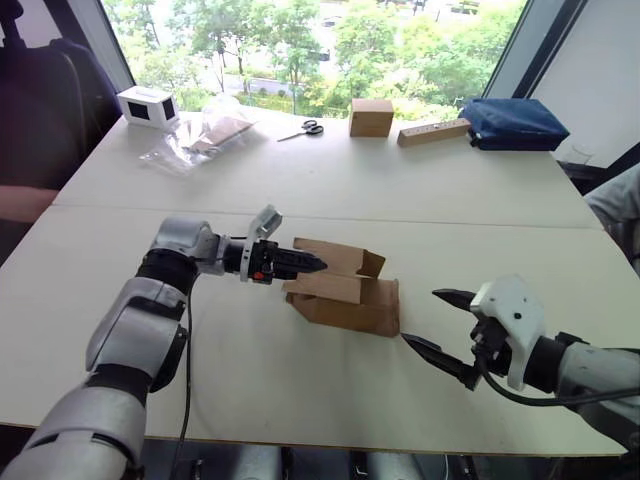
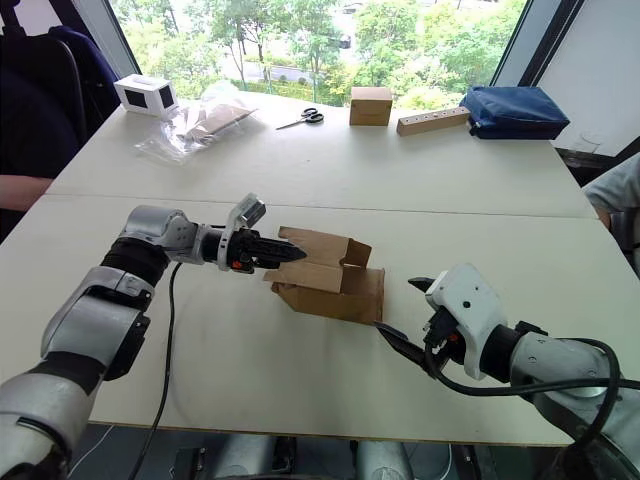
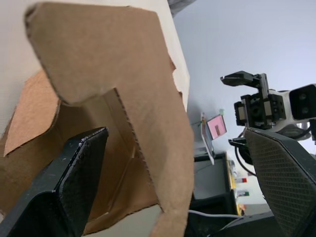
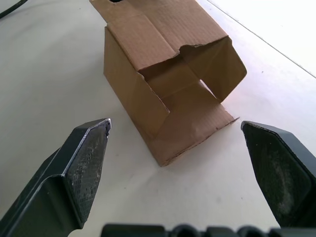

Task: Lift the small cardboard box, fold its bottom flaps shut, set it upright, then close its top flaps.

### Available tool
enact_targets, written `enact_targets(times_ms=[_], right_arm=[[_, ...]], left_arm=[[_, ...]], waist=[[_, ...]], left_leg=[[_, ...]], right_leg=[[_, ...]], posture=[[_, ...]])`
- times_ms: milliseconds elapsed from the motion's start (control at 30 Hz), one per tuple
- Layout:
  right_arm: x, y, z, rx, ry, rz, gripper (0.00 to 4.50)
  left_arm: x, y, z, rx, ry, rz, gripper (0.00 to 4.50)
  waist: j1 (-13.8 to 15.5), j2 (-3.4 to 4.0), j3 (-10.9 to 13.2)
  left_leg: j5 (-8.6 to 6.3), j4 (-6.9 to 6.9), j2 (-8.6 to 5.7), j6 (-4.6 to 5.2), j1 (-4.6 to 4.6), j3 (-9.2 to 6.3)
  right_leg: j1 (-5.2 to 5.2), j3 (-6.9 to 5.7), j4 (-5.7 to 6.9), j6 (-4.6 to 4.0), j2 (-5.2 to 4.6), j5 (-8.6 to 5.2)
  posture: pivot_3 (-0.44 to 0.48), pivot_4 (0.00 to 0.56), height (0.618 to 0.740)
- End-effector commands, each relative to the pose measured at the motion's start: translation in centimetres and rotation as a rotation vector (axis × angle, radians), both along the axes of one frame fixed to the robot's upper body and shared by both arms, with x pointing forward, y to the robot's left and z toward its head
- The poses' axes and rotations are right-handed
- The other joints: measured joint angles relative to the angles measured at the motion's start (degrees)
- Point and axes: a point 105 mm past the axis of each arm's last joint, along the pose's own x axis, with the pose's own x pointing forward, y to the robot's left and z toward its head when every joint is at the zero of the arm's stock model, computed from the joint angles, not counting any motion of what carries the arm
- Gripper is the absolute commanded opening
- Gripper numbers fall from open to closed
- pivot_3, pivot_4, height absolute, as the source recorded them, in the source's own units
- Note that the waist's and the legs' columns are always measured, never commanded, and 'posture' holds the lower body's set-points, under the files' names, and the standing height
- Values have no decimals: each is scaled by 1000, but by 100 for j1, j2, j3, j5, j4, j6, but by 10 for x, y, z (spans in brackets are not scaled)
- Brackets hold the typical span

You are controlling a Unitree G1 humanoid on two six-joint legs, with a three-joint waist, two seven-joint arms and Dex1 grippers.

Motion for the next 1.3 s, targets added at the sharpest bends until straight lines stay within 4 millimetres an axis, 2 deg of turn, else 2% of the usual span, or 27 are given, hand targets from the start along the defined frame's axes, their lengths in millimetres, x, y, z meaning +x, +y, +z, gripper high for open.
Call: enact_targets(times_ms=[33,100,200,533,767,967,1100,1167,1200,1300], right_arm=[[-4,2,5,1,-40,8,4460],[-5,0,3,-1,-37,2,4460],[-4,-1,1,-4,-35,-1,4500],[-4,3,1,-2,-48,9,4500],[-4,4,2,-5,-48,3,4500],[0,2,9,50,-70,-26,4500],[27,-22,49,333,-246,-231,4500],[45,-29,76,541,-349,-313,4500],[50,-31,85,622,-376,-333,4500],[62,-22,117,840,-427,-289,3796]], left_arm=[[2,-5,10,-23,-40,-27,4500],[3,-6,12,-36,-37,-27,4500],[4,-9,11,-47,-34,-25,3858],[8,-20,14,-99,-7,-3,86],[5,-23,17,-128,6,-17,37],[4,-17,29,-172,-69,-32,37],[10,-8,80,-286,-353,-1,37],[5,-9,113,-342,-517,-3,37],[3,-10,124,-360,-565,2,37],[-6,-9,152,-385,-750,11,0]], waist=[[2,0,0],[7,0,0],[4,0,0],[2,0,0],[3,0,0],[2,0,0],[-23,-4,2],[-14,-3,2],[-15,-2,2],[-7,12,1]], left_leg=[[-1,1,1,2,-2,0],[-4,4,2,7,-3,-1],[-8,16,2,14,-10,-1],[-10,19,1,17,-13,-3],[-10,19,1,17,-14,-3],[-10,20,2,17,-14,-3],[-10,20,9,17,-15,-4],[-9,21,4,15,-15,-3],[-9,21,5,15,-15,-3],[-8,19,-2,12,-14,-1]], right_leg=[[0,0,0,0,0,0],[0,0,0,0,0,0],[0,-1,1,3,-1,2],[-1,-1,0,13,-2,7],[-1,-1,1,15,-3,8],[-1,-1,1,15,-3,8],[-4,-1,4,16,-2,10],[-10,-1,19,16,-17,11],[-11,-2,22,16,-18,11],[-14,-2,30,17,-27,12]], posture=[[0,150,740],[0,150,740],[0,150,740],[0,150,740],[0,150,740],[0,150,740],[0,150,740],[0,150,740],[0,150,740],[0,150,740]])
